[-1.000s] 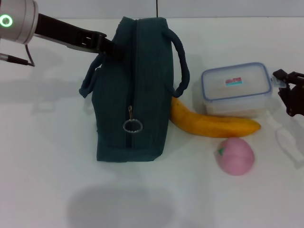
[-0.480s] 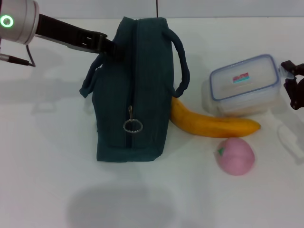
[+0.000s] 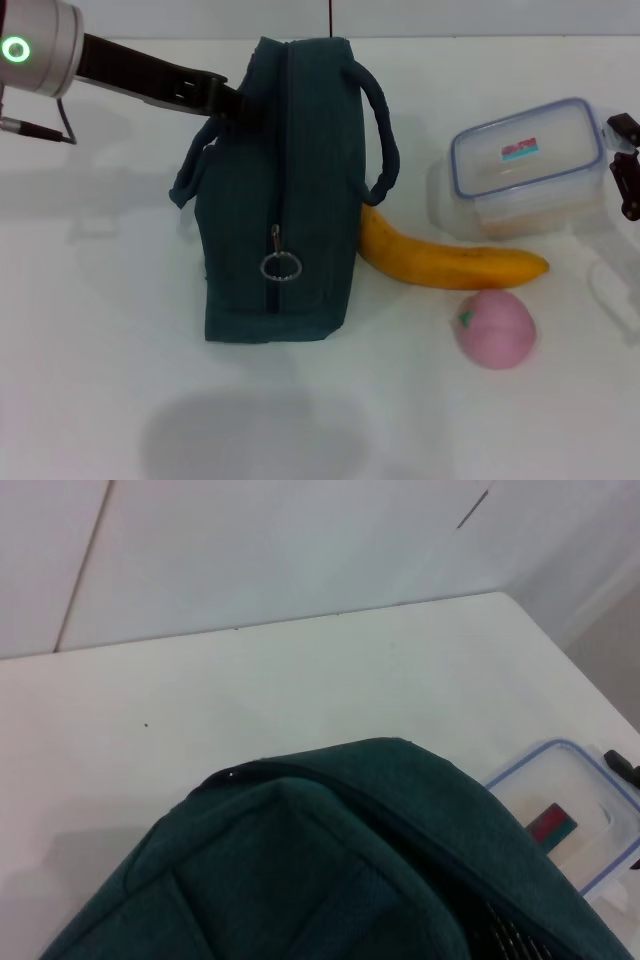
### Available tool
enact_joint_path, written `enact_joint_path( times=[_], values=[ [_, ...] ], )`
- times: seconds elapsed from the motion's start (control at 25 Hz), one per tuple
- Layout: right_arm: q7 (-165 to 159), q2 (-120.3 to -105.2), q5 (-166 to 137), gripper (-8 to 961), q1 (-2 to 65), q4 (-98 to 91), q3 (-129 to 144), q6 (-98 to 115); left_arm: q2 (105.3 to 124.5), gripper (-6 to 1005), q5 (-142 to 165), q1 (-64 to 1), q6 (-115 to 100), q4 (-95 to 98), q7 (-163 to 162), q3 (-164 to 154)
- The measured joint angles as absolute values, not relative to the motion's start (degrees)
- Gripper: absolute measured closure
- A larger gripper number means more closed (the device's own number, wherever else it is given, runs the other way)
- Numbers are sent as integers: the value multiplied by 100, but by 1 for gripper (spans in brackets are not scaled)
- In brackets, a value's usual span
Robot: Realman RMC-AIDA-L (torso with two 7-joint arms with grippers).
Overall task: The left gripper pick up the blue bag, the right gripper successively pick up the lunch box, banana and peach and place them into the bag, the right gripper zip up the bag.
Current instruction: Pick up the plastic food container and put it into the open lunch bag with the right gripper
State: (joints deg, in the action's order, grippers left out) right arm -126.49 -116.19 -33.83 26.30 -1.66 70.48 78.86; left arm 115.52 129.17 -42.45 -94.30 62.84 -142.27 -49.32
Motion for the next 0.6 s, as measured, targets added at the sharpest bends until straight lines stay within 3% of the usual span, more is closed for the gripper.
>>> enact_joint_path(
  times=[0.6],
  values=[
    [-12656,-11619,-2822,859,2807,-313,6926,9024,11637,945,12910,-4274,-9440,6325,-14212,-4940]
  ],
)
